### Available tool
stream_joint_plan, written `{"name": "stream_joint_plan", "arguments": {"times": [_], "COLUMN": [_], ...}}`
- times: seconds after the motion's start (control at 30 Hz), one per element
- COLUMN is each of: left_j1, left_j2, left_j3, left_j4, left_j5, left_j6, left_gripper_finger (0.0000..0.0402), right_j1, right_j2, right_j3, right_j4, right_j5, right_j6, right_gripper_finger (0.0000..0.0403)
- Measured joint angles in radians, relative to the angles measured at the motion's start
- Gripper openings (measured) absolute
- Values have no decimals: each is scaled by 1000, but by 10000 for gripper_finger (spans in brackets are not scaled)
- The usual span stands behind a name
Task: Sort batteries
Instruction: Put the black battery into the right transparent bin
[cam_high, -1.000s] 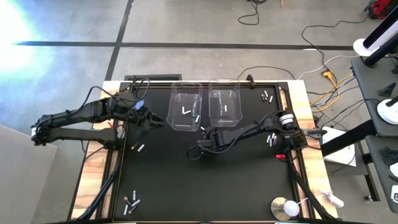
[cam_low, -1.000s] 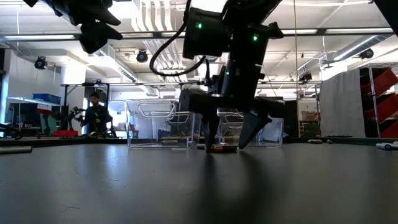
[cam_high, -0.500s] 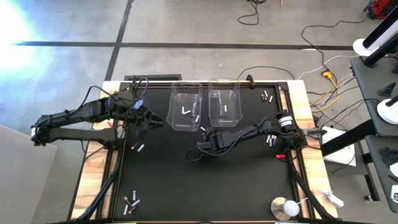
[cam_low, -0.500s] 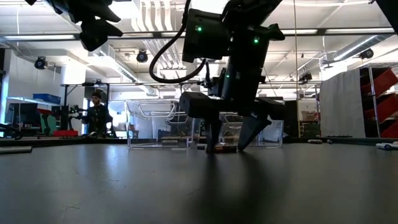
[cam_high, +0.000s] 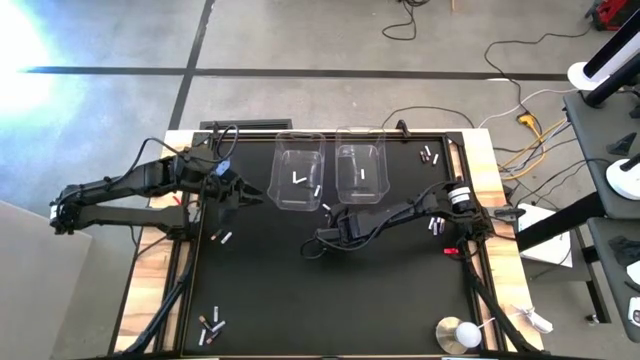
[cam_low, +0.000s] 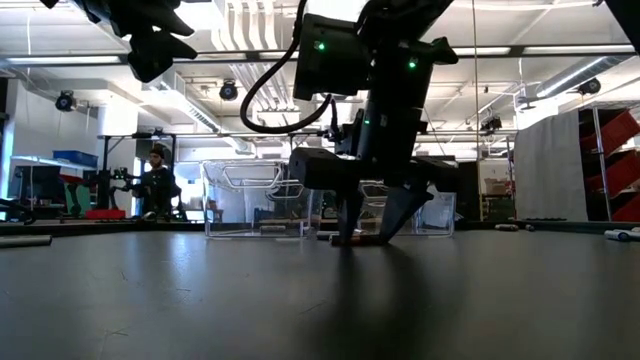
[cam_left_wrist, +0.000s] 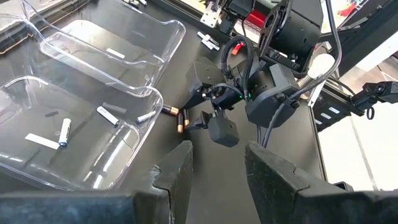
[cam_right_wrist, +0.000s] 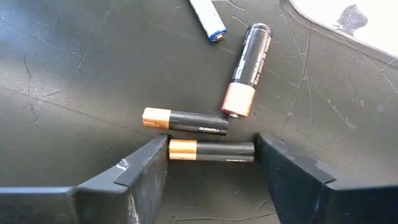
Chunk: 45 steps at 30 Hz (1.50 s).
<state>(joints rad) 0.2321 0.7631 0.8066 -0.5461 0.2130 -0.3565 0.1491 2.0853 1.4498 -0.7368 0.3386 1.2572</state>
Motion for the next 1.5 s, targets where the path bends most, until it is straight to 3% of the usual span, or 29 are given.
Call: {"name": "stream_joint_plan", "arguments": {"times": [0.53,1.0,1.37,1.5], "left_j1": [0,0,1,1], "left_j2": [0,-2,-18,-33], "left_j3": [0,1,1,1], "left_j4": [0,40,48,60], "left_j5": [0,-22,-129,-160], "left_j6": [-4,15,86,88], "left_gripper_finger": [127,127,127,127], "right_j1": [3,25,9,-42], "right_j2": [-27,-182,-337,-341], "right_j3": [-2,-2,128,216], "right_j4": [-12,-38,-51,-153], "right_j5": [-18,-179,-163,-163], "right_j6": [-20,-80,-199,-281], "right_gripper_finger": [197,196,195,194]}}
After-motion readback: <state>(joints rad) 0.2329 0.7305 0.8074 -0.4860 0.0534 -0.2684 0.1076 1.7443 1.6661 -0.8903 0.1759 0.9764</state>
